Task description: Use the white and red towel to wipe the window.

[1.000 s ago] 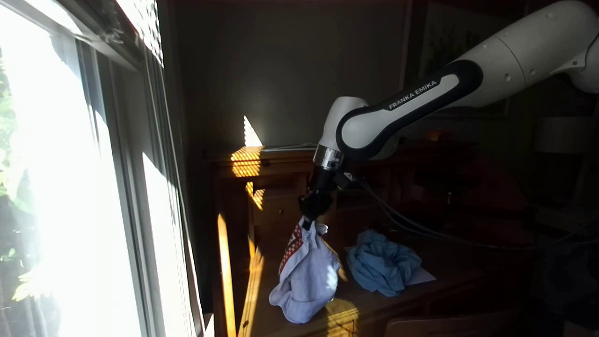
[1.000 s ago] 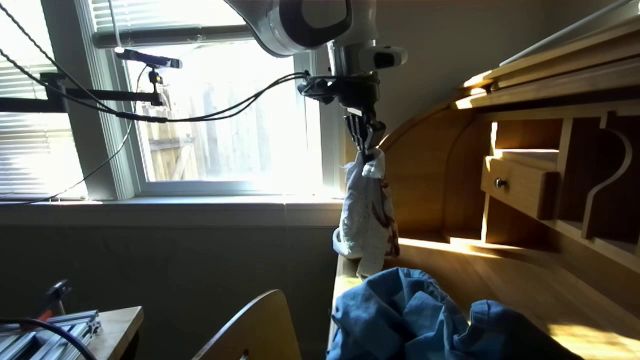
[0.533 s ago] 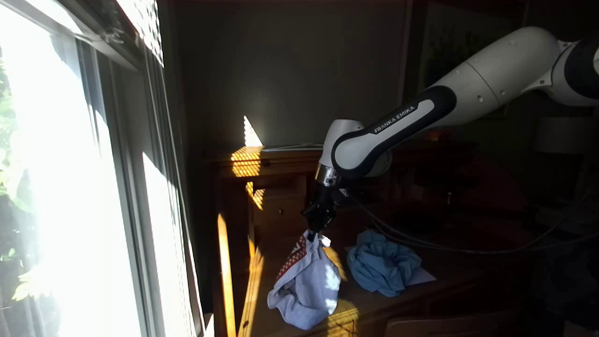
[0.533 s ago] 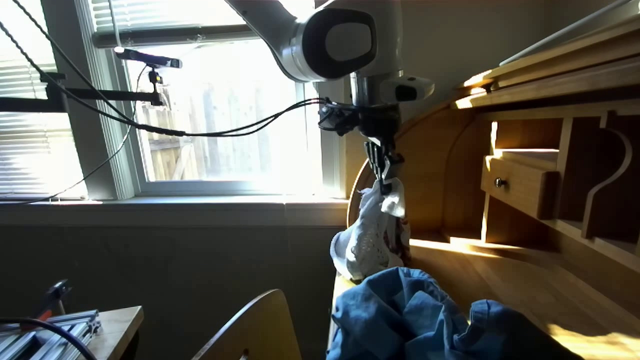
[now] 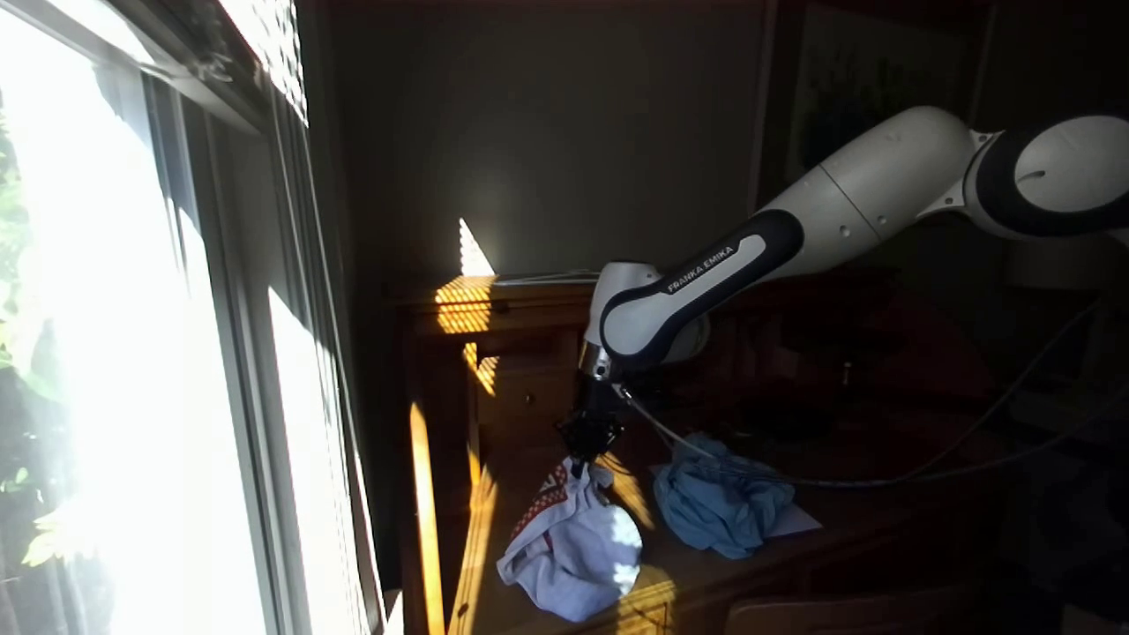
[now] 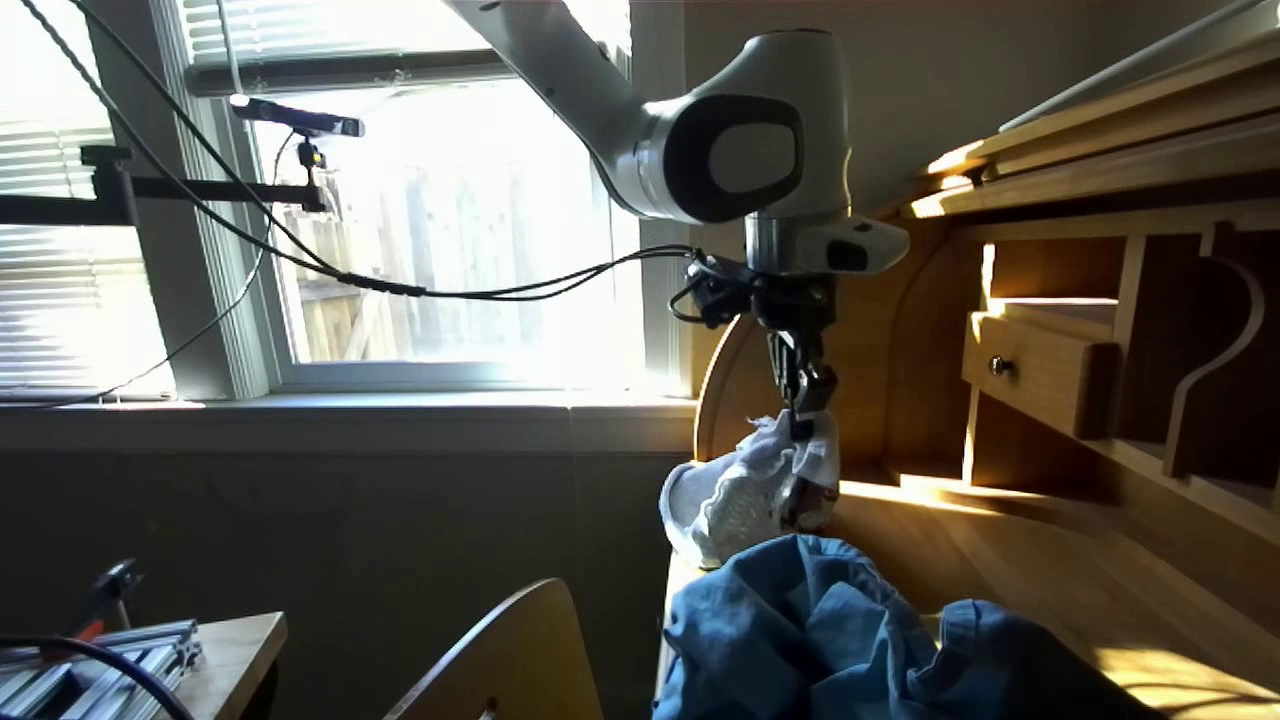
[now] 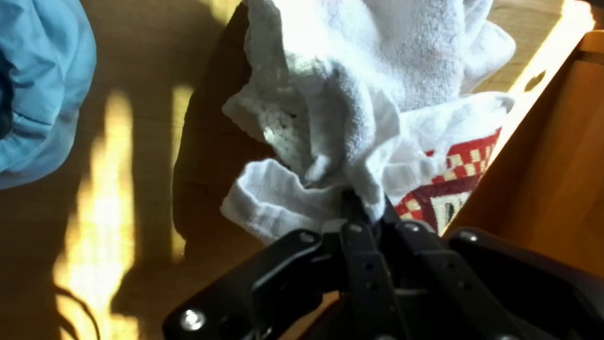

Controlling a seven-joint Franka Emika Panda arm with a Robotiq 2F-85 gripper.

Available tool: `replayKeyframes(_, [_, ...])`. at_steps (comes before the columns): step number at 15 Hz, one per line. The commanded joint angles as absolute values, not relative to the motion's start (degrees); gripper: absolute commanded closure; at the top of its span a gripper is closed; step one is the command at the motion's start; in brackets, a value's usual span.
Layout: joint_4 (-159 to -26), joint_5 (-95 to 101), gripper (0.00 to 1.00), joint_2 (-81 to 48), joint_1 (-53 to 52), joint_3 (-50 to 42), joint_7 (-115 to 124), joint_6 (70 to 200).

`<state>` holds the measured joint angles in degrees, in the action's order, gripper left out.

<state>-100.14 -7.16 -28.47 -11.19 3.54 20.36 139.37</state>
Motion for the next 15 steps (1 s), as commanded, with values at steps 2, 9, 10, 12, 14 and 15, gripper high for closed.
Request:
replayKeyframes(2, [-94.20,-4.37,0.98,-34.99,-13.73,1.23,25.10,136.24])
replayKeyframes(9, [-89.84,-2.38,0.67,-39.21,-15.68,-0.68,25.69,133.46])
replayKeyframes(10, [-89.33,-2.18,0.65,-39.16,-15.71,-0.66,25.35,132.96])
replayKeyframes(12, [-88.32,-1.06,0.52,-37.95,-16.55,-1.19,26.05,129.81])
replayKeyframes(14, [-87.29,-1.00,0.38,-35.90,-16.72,-0.64,26.30,123.12])
replayKeyframes(15, [-87.37,-0.88,0.31,-34.50,-16.88,-0.42,26.38,121.09])
